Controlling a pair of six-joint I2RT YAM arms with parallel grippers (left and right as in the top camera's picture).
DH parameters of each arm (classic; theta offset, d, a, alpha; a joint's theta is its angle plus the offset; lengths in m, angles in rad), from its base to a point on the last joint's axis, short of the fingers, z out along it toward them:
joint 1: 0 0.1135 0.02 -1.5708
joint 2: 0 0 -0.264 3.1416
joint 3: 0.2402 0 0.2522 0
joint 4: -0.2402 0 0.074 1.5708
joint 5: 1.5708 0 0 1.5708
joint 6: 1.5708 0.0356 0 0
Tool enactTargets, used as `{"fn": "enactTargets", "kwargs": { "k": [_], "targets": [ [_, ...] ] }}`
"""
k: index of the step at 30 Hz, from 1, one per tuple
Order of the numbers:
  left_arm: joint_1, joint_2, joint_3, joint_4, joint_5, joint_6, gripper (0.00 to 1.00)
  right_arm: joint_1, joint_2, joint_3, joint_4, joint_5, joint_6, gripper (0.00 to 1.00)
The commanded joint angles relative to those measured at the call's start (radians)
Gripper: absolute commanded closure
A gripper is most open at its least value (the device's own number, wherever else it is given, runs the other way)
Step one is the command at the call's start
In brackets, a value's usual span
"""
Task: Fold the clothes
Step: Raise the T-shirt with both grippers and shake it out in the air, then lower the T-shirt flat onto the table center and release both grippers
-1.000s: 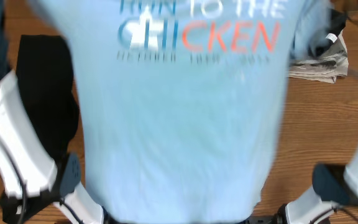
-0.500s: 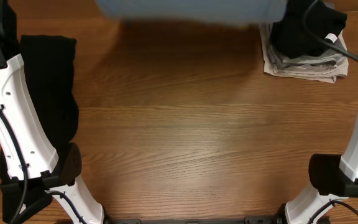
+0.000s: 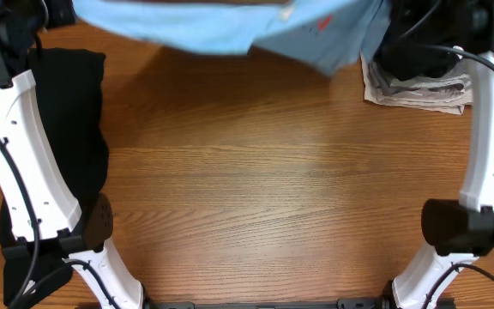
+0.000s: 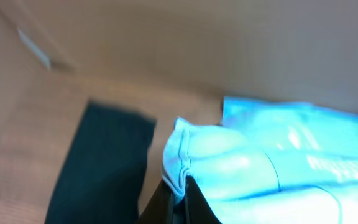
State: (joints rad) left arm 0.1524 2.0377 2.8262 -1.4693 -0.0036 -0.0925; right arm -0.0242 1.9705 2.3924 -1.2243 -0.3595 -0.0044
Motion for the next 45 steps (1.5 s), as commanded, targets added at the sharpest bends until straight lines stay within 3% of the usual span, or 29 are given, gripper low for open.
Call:
{"fn": "enactTargets", "kwargs": {
  "k": [1, 9, 14, 16, 20, 26, 35, 38, 41, 43, 45],
  "targets": [
    [0.006, 0.019, 0.009, -0.057, -0.003, 0.027, 0.96, 0.003, -0.011, -0.016, -0.044, 0.003, -0.023, 0.96],
    [0.005, -0.028, 0.010, -0.220, 0.007, 0.026, 0.96, -0.049, -0.130, -0.016, -0.215, 0.003, -0.022, 0.96],
    [0.004, -0.081, -0.003, -0.220, 0.116, 0.027, 0.96, -0.056, -0.210, -0.016, -0.383, 0.008, -0.023, 0.96],
    [0.003, -0.113, -0.044, -0.220, 0.135, 0.030, 0.96, -0.056, -0.218, -0.017, -0.470, 0.030, -0.023, 0.96],
    [-0.008, -0.187, -0.216, -0.220, 0.134, 0.044, 0.96, -0.052, -0.256, -0.117, -0.470, 0.026, -0.006, 0.96],
    [-0.009, -0.283, -0.550, -0.220, 0.124, 0.061, 0.96, -0.052, -0.388, -0.409, -0.461, 0.128, 0.072, 0.96],
    [-0.010, -0.431, -0.983, -0.220, 0.124, 0.065, 0.95, -0.052, -0.797, -1.025, -0.359, 0.196, 0.256, 0.96],
    [-0.010, -0.431, -1.091, -0.205, 0.130, 0.067, 0.87, -0.052, -0.815, -1.134, -0.359, 0.205, 0.289, 0.96],
    [-0.010, -0.431, -1.193, -0.152, 0.136, 0.061, 0.70, -0.052, -0.814, -1.223, -0.358, 0.214, 0.328, 0.93],
    [-0.012, -0.431, -1.237, -0.121, 0.157, 0.060, 0.50, -0.052, -0.814, -1.248, -0.342, 0.202, 0.359, 0.75],
    [-0.014, -0.430, -1.264, -0.101, 0.180, 0.060, 0.26, -0.052, -0.813, -1.249, -0.337, 0.206, 0.374, 0.47]
  ]
}}
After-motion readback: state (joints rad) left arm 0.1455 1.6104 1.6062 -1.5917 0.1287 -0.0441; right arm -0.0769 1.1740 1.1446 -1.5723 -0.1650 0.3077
